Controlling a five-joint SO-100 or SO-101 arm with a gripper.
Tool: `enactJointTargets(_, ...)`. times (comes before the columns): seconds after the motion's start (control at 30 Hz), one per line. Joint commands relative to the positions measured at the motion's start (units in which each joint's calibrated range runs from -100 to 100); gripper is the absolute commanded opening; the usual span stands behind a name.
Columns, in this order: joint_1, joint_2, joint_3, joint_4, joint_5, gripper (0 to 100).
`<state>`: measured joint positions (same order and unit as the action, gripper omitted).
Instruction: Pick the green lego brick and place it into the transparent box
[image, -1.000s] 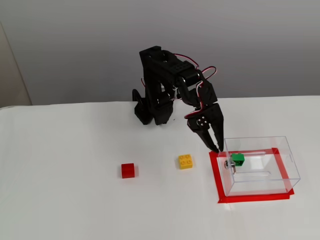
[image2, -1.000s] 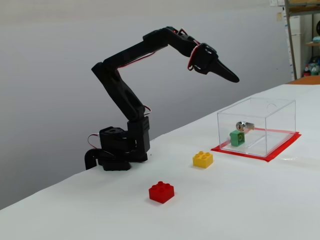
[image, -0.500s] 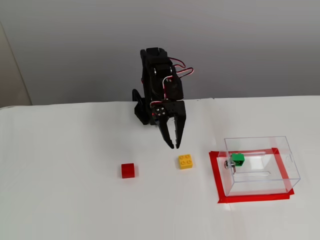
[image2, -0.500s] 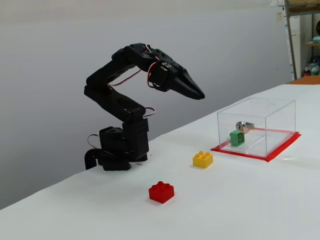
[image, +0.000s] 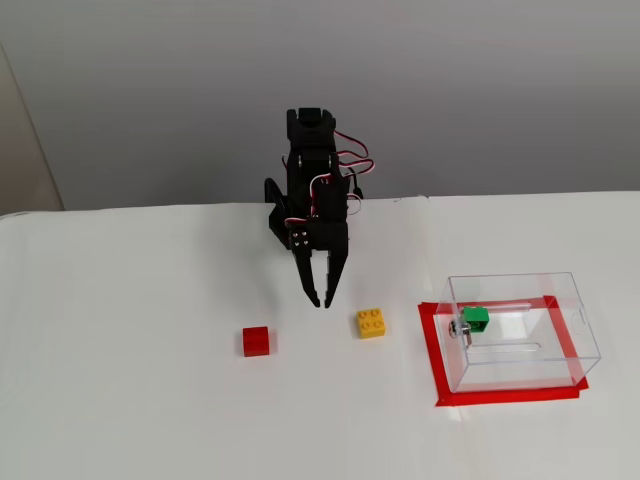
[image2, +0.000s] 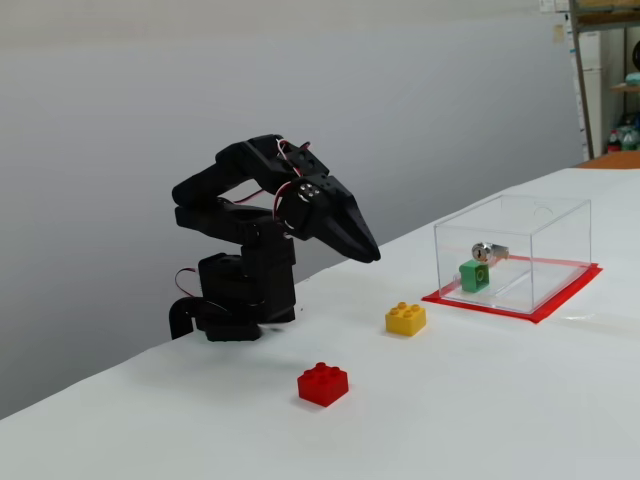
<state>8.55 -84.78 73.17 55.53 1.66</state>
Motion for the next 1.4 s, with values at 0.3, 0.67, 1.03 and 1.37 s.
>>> enactJointTargets(0.3, -1.41, -14.80, 18.24, -0.70, -0.04, 3)
enactJointTargets(0.67, -5.18, -15.05, 24.66, -0.52, -0.04, 3)
enactJointTargets(1.03, -5.26, -15.14, 19.60, 17.41, -0.04, 3)
enactJointTargets(1.37, -4.89, -14.97, 18.87, 19.23, -0.04, 3)
